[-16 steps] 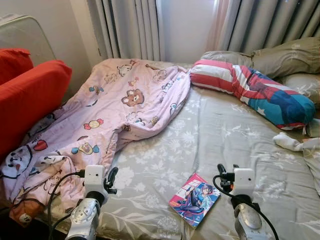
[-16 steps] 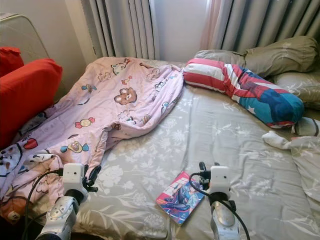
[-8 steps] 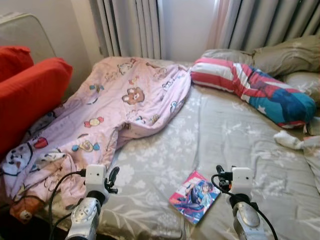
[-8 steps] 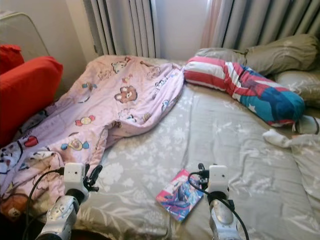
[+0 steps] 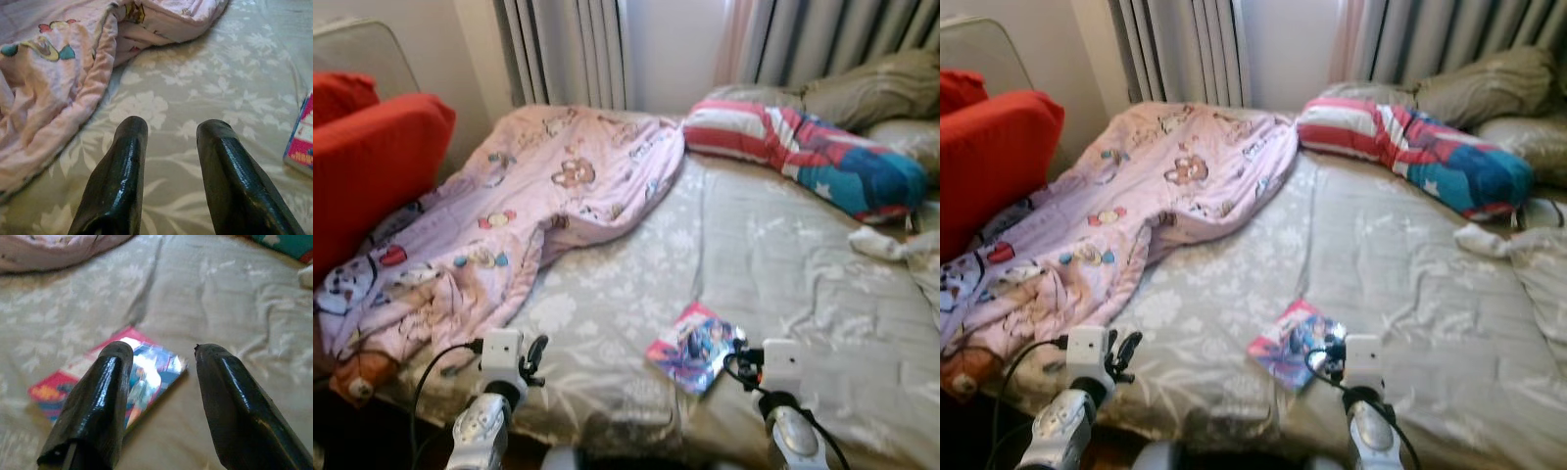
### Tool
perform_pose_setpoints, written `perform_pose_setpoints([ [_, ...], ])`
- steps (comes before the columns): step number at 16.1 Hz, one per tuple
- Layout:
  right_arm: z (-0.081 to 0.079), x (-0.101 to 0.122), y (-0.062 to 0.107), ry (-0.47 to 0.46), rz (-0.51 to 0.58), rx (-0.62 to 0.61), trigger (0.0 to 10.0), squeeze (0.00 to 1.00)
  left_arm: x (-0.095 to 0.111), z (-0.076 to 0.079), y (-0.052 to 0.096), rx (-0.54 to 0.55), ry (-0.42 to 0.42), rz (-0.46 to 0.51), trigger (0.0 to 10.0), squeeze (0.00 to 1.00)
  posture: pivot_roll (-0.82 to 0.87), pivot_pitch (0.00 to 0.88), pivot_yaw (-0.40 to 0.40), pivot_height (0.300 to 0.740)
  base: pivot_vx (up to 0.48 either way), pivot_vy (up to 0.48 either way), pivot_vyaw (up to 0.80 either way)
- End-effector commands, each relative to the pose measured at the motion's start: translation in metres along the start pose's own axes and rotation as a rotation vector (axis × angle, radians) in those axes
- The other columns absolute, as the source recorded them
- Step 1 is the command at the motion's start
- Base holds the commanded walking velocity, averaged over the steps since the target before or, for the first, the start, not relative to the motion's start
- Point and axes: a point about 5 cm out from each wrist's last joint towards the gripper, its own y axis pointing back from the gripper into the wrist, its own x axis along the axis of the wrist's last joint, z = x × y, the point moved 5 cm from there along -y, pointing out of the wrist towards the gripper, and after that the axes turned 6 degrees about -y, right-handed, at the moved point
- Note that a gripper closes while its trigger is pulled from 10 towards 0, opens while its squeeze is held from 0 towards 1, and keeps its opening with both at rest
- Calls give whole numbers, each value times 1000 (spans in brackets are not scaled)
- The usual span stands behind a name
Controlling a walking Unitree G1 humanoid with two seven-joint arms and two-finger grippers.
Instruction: Clean up the room
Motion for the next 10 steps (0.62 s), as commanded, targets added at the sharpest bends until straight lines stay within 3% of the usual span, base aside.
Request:
perform_pose_setpoints([
  [1,-6,2,-3,-10,-4,14,10000,0,5,-3,-2,3,-3,14,10000,0,60,34,44,626,0,0,0],
  [10,-11,-2,-5,-28,-41,36,10000,0,9,-1,-5,7,8,20,10000,0,77,61,39,626,0,0,0],
])
